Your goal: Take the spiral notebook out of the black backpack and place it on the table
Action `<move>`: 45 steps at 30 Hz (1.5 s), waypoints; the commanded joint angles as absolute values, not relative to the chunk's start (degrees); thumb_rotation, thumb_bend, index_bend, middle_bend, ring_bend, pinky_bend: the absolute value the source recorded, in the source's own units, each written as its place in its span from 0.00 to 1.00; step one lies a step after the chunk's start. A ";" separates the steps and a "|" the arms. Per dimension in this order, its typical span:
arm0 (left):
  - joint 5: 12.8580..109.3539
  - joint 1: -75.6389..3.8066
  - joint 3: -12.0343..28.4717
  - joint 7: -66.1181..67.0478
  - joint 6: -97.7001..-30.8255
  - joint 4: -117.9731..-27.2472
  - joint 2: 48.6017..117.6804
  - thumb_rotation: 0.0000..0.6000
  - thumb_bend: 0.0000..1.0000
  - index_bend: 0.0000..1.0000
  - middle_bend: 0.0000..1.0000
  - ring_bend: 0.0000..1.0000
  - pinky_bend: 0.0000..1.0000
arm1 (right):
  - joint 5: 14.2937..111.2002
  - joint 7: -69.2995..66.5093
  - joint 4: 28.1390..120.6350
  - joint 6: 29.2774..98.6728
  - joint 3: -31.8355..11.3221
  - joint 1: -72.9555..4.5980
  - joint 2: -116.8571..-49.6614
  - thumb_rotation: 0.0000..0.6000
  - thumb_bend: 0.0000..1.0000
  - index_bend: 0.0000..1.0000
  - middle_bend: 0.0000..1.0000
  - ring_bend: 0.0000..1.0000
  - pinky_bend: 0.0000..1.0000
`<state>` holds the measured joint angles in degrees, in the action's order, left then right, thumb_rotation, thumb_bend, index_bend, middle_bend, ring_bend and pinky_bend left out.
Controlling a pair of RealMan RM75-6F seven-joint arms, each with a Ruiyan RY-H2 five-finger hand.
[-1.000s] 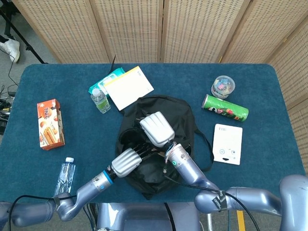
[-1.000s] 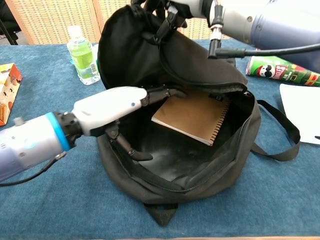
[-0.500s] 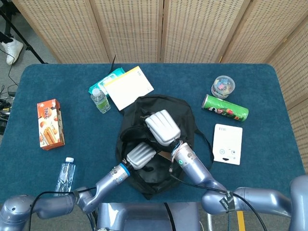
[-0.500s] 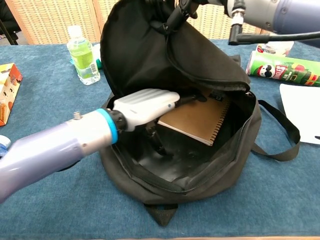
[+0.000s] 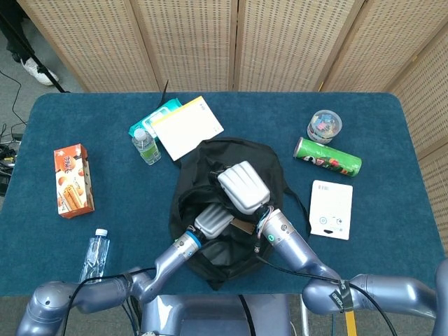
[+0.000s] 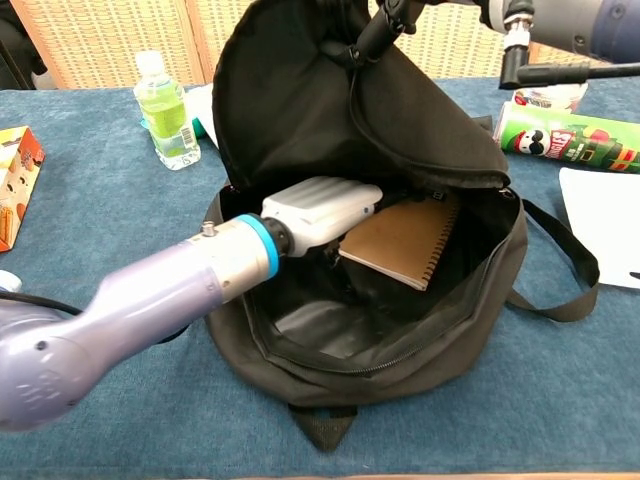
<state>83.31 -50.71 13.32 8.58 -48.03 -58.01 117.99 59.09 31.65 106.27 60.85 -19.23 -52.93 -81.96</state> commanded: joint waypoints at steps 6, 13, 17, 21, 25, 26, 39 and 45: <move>82.68 -53.04 13.68 7.34 -49.05 -53.32 121.60 1.00 0.16 0.11 0.00 0.00 0.02 | 57.22 34.39 106.03 61.49 -18.99 -54.80 -83.38 1.00 0.65 0.67 0.66 0.64 0.75; 82.20 -54.28 13.75 6.87 -48.95 -51.76 122.59 1.00 0.32 0.11 0.00 0.00 0.02 | 55.42 37.64 106.39 62.32 -18.82 -56.68 -84.79 1.00 0.65 0.67 0.66 0.64 0.75; 81.62 -54.70 13.56 6.55 -48.33 -51.89 122.35 1.00 0.51 0.11 0.00 0.00 0.02 | 54.79 38.28 106.55 62.90 -18.54 -57.03 -84.81 1.00 0.65 0.67 0.66 0.64 0.75; 81.38 -54.78 13.18 6.52 -48.51 -51.67 122.16 1.00 0.61 0.11 0.00 0.00 0.02 | 54.28 38.05 106.27 63.13 -18.43 -57.17 -84.54 1.00 0.65 0.67 0.66 0.64 0.75; 81.19 -55.02 13.09 6.44 -48.73 -51.47 122.15 1.00 0.65 0.11 0.00 0.00 0.02 | 54.23 37.61 106.07 63.16 -18.28 -57.27 -84.24 1.00 0.65 0.67 0.66 0.64 0.75; 81.07 -55.12 13.08 6.39 -48.65 -51.37 122.16 1.00 0.65 0.11 0.00 0.00 0.02 | 54.25 37.42 106.08 63.22 -18.26 -57.26 -84.14 1.00 0.65 0.67 0.66 0.64 0.75; 80.77 -57.01 13.95 5.72 -49.69 -47.22 123.76 1.00 0.65 0.27 0.07 0.05 0.09 | 54.89 36.38 107.04 63.97 -18.13 -57.23 -82.66 1.00 0.65 0.67 0.66 0.64 0.75; 80.26 -58.62 14.74 4.83 -49.02 -44.17 125.00 1.00 0.65 0.33 0.10 0.07 0.11 | 54.78 35.97 107.25 64.08 -18.14 -57.31 -82.27 1.00 0.65 0.67 0.66 0.64 0.75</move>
<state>80.37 -58.25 14.51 5.18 -49.06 -44.71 124.63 54.77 35.98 107.26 64.08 -18.15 -57.30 -82.28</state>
